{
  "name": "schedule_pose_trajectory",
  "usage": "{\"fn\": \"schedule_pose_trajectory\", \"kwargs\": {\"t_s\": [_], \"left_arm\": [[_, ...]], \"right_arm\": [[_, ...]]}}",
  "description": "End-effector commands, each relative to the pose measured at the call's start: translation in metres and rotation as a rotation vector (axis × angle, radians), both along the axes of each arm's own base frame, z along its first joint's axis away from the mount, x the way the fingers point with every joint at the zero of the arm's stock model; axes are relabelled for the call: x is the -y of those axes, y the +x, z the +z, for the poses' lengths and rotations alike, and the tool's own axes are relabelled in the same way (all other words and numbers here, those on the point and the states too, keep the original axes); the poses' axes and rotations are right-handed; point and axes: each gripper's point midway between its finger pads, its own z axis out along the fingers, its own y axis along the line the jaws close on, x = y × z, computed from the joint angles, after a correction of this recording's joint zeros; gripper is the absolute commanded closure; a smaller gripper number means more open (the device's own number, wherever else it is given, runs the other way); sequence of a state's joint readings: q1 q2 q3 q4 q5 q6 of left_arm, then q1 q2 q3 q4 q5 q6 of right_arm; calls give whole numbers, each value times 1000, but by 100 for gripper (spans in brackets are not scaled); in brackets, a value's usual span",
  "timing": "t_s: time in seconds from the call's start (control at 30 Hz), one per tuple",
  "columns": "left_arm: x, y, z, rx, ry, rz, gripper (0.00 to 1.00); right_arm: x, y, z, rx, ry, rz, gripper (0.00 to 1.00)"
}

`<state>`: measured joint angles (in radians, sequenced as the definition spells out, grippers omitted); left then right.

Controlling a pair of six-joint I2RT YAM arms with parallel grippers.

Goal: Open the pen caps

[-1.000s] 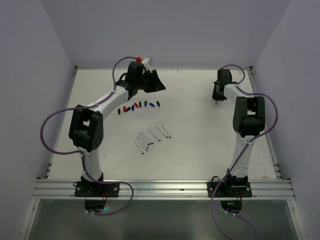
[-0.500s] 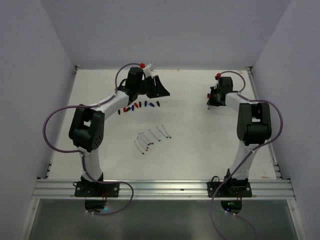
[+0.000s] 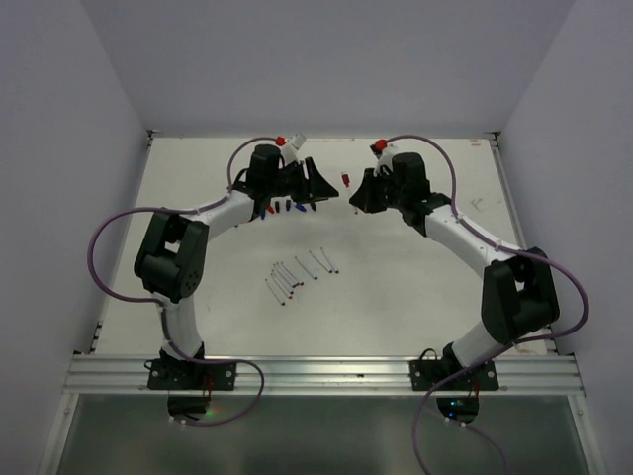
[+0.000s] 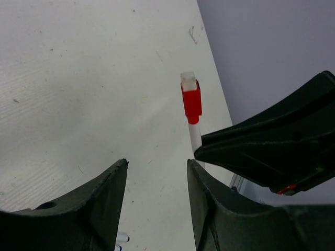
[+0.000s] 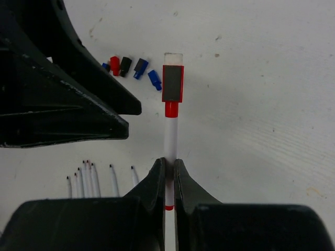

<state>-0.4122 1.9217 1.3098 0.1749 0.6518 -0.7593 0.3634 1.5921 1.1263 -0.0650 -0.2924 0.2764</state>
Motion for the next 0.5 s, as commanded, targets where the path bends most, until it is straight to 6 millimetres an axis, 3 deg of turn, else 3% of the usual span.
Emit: {"fn": "schedule_pose_trajectory", "kwargs": {"t_s": [0.0, 0.23, 0.47], "left_arm": [[-4, 1, 36, 49, -92, 20, 47], [-1, -5, 42, 48, -178, 23, 45], [2, -7, 35, 0, -221, 12, 44]], "right_arm": [[-11, -13, 15, 25, 43, 46, 100], [-23, -31, 14, 37, 34, 87, 100], [-35, -37, 14, 45, 5, 114, 100]]}}
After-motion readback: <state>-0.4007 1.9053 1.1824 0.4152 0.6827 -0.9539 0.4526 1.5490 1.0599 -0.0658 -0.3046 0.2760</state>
